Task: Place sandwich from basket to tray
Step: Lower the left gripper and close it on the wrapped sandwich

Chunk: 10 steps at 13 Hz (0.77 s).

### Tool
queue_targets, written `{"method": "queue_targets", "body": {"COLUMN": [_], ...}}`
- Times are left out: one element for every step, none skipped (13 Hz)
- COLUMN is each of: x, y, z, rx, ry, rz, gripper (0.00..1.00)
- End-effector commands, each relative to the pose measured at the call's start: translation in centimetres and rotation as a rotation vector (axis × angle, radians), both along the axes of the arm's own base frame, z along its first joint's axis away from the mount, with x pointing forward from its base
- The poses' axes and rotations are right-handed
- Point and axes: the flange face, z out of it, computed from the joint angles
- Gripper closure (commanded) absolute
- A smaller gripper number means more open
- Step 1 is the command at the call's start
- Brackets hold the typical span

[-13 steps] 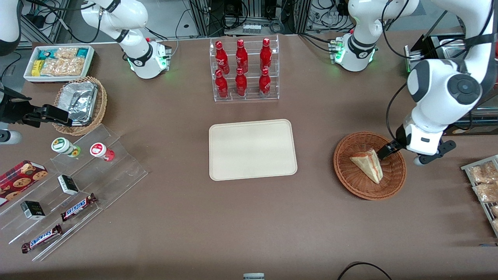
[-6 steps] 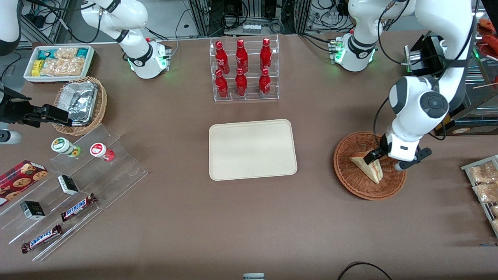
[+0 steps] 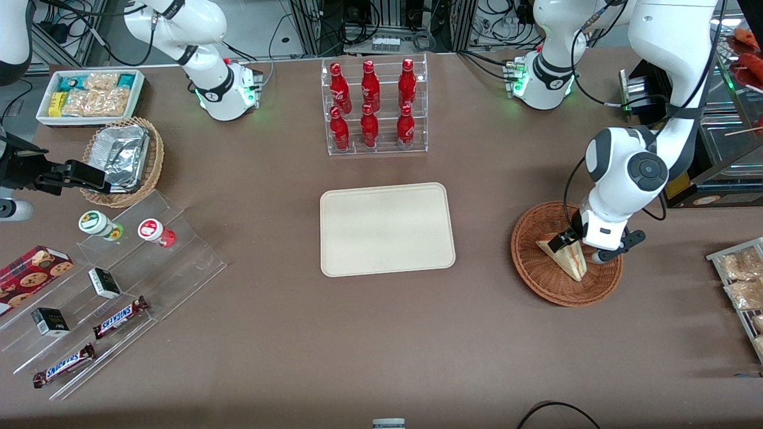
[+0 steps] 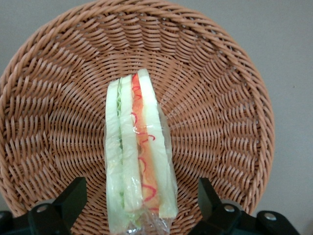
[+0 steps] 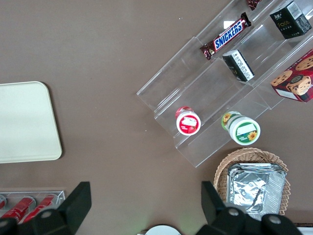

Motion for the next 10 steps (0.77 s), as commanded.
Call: {"method": "queue_targets", "body": {"x": [-0.4,-0.4,-0.4,-0.3,-0.2,-0.2,-0.1,0.0,0.1,0.2], "y": [-0.1,-0.1,-0.1,-0.1,0.0,0.0,0.2,0.3,0.3,0.3], "z": [-1.2,-1.5,-1.7,-1.7,-1.7,-1.8,-2.1,-2.3,-2.3,-1.9], "rx": [-0.003,-0.004,-0.004,-0.005,-0.005,-0.005,-0.003,-0.003,-0.004,-0.004], "ry": [-0.016,-0.019,-0.019,-0.019,-0.022,-0.020,-0.016,-0.016,-0.025,-0.033], "rz": [0.010,0.010,0.010,0.008,0.010,0.010,0.012,0.013,0.010,0.009], "gripper": [0.00,0.00,0.01,0.08,0.28,0.48,0.62,0.71,0.74,0.74]}}
